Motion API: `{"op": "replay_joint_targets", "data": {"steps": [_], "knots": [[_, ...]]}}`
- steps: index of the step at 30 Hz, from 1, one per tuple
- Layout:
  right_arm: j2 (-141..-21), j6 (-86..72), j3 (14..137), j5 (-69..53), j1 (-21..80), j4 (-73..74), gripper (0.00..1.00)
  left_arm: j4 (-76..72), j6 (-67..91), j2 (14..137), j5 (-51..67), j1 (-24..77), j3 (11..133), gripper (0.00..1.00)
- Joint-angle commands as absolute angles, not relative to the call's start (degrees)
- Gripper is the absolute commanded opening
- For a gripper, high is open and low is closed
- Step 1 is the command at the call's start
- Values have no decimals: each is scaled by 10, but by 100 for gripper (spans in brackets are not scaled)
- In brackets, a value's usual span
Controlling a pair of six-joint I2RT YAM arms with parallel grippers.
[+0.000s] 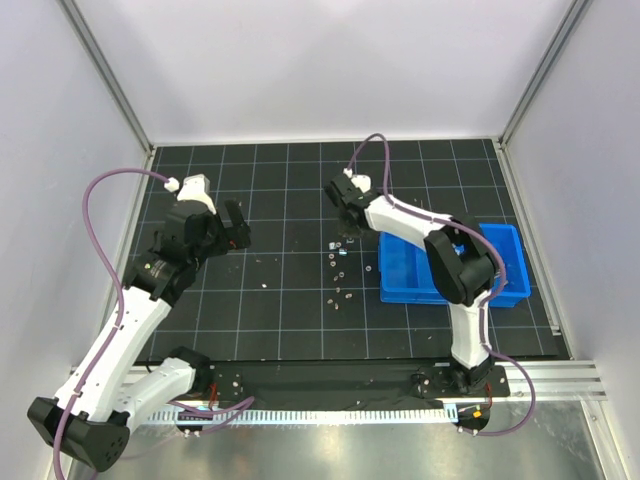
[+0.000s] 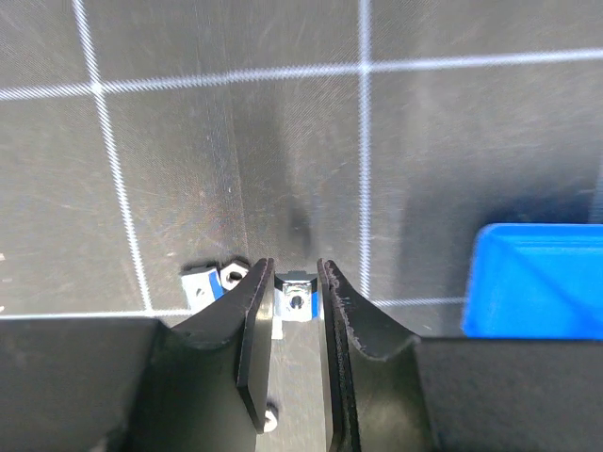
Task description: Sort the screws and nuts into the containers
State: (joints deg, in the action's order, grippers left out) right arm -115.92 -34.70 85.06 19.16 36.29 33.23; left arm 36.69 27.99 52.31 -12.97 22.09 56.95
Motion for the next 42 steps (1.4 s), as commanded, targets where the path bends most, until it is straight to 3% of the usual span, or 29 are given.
{"op": "replay_joint_targets", "data": {"steps": [1, 7, 19, 27, 28, 31, 34, 38, 42], "knots": [[-1077, -333, 882, 198, 344, 340, 17, 349, 272, 513, -129, 220, 572, 100], [-956, -325, 852, 183, 270, 348, 16, 348, 273, 513, -126, 219, 572, 100], [-736, -312, 604, 219, 34, 375, 16, 346, 274, 518, -120, 220, 570, 100], [-764, -311, 535, 218, -7, 331, 16, 345, 275, 516, -117, 219, 570, 100], [-769, -311, 540, 217, -7, 331, 18, 345, 275, 516, -118, 220, 570, 100], [-759, -302, 560, 215, -7, 344, 53, 345, 274, 516, -121, 220, 570, 100], [-727, -284, 603, 199, 0, 378, 71, 346, 274, 516, -122, 220, 570, 100], [-702, -269, 667, 199, 86, 413, 74, 345, 274, 515, -120, 219, 570, 100], [-755, -272, 726, 205, 227, 400, 74, 346, 274, 513, -120, 220, 570, 100]]}}
